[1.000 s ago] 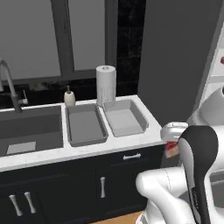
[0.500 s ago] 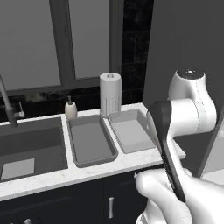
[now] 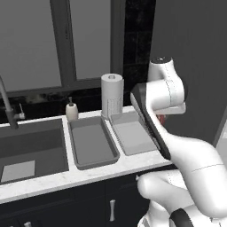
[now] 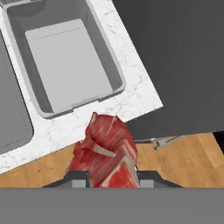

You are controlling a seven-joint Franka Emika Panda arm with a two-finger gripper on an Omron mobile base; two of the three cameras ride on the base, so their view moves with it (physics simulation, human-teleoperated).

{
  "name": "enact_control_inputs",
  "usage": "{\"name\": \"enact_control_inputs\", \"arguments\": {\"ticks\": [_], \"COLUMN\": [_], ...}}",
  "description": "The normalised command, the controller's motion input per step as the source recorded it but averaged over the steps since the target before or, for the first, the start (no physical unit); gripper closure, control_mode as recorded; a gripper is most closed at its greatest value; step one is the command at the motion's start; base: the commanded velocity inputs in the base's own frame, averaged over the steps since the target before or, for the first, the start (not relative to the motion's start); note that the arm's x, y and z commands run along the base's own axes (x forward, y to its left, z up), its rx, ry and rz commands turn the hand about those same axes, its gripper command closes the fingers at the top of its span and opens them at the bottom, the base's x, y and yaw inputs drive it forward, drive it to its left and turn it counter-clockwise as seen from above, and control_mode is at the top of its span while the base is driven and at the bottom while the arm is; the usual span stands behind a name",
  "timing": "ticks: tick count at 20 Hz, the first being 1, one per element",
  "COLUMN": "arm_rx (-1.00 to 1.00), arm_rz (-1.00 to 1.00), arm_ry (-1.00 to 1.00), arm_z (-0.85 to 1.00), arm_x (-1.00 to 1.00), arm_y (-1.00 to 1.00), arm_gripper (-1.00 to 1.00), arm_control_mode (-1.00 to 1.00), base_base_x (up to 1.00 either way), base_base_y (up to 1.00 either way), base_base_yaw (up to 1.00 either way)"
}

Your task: Place one sweet potato and one steak in each tupperware on the nearby counter, to pack two identical lunches.

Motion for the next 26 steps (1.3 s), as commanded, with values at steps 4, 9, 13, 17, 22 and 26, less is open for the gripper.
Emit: {"name": "enact_control_inputs", "arguments": {"ticks": [4, 9, 13, 17, 22, 26], "arm_rx": [0.22, 0.15, -0.02, -0.05, -0.02, -0.01], "arm_rz": [0.01, 0.08, 0.03, 0.0, 0.0, 0.0], "arm_ry": [-0.1, -0.09, 0.01, 0.06, 0.0, 0.0], "arm_z": [-0.45, -0.82, -0.45, -0.28, -0.4, -0.57], "arm_x": [0.92, 0.67, 0.69, 0.98, 0.88, 0.16], "arm_y": [-0.01, 0.01, 0.0, 0.0, 0.0, 0.04], "arm_gripper": [1.0, 1.0, 1.0, 1.0, 1.0, 1.0], "arm_control_mode": [-1.0, -1.0, -1.0, -1.0, -1.0, -1.0], "base_base_x": [0.0, 0.0, 0.0, 0.0, 0.0, 0.0], "base_base_y": [0.0, 0.0, 0.0, 0.0, 0.0, 0.0], "base_base_yaw": [0.0, 0.0, 0.0, 0.0, 0.0, 0.0]}}
